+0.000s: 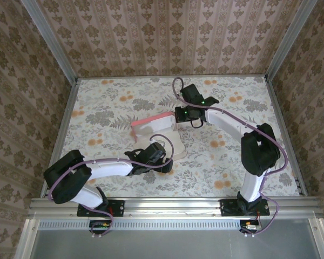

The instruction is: Fold the paper box

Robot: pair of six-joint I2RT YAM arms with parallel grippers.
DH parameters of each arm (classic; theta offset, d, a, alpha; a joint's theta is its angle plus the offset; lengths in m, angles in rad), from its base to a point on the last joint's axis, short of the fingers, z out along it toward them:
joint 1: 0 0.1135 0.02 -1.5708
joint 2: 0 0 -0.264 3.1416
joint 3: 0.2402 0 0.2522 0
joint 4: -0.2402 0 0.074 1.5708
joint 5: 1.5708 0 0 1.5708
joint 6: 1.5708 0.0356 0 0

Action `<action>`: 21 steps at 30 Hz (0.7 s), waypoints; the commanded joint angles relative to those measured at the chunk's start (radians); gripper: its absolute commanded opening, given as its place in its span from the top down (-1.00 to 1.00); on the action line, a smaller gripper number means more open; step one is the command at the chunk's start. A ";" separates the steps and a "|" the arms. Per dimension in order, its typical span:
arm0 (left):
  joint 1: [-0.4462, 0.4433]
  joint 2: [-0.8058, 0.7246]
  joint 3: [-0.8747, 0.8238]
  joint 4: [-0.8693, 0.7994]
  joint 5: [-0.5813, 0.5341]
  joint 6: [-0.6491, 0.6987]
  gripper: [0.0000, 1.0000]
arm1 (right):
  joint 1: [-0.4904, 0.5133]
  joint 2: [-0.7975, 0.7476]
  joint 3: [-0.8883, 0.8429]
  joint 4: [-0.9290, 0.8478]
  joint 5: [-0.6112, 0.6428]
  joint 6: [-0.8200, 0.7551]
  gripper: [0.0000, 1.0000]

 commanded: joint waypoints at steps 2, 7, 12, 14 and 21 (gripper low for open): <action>0.008 0.023 -0.007 -0.016 0.000 -0.019 -0.99 | 0.013 -0.022 -0.013 -0.034 0.012 -0.018 0.93; 0.010 0.029 -0.005 -0.016 0.004 -0.021 -1.00 | 0.019 -0.032 -0.013 -0.060 0.005 -0.028 0.94; 0.011 0.036 0.002 -0.016 0.010 -0.020 -1.00 | 0.022 -0.024 0.010 -0.101 0.002 -0.043 0.96; 0.011 0.041 0.004 -0.016 0.011 -0.019 -1.00 | 0.025 -0.022 0.022 -0.119 -0.003 -0.051 0.96; 0.011 0.051 0.012 -0.015 0.014 -0.021 -1.00 | 0.037 -0.014 0.042 -0.151 -0.012 -0.057 0.97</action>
